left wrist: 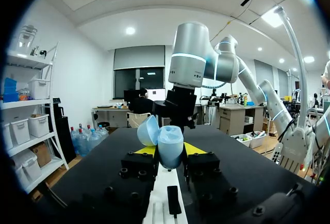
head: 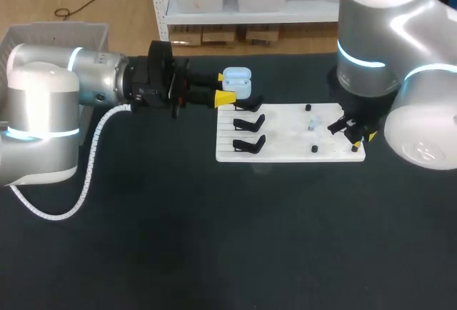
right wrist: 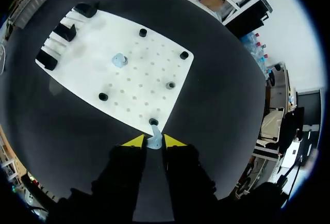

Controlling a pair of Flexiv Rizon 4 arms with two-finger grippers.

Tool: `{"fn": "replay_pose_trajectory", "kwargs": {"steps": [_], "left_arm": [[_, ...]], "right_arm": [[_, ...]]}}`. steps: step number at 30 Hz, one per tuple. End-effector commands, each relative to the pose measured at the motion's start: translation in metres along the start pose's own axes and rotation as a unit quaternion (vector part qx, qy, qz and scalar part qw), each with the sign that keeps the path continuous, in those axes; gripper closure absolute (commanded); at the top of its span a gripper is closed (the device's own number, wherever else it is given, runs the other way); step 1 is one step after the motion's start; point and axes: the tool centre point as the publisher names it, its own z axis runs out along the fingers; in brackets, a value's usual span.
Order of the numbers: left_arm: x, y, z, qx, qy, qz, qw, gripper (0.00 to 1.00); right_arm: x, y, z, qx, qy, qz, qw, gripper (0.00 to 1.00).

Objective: Pick up each earbud case from the left stands, insert the matching earbuds, close the lid, and place the case in the box.

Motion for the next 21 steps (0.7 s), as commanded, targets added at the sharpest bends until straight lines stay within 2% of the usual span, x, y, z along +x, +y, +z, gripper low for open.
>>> {"fn": "replay_pose_trajectory", "kwargs": {"steps": [1,10,16,21], "left_arm": [[0.001,0.001,0.000,0.001,-0.001,0.001,1.000,1.00],[0.001,0.001,0.000,0.001,-0.001,0.001,1.000,1.00],[0.001,0.001,0.000,0.001,-0.001,0.001,1.000,1.00],[0.001,0.001,0.000,0.001,-0.001,0.001,1.000,1.00]], "right_arm": [[0.003,0.003,-0.033,0.001,0.000,0.015,1.000,1.00],[-0.020,0.028,-0.106,-0.010,-0.011,0.042,0.999,1.00],[-0.031,0.052,-0.137,-0.018,0.053,0.033,0.998,1.00],[-0.039,0.066,-0.152,-0.025,0.093,0.032,0.995,1.00]]}}
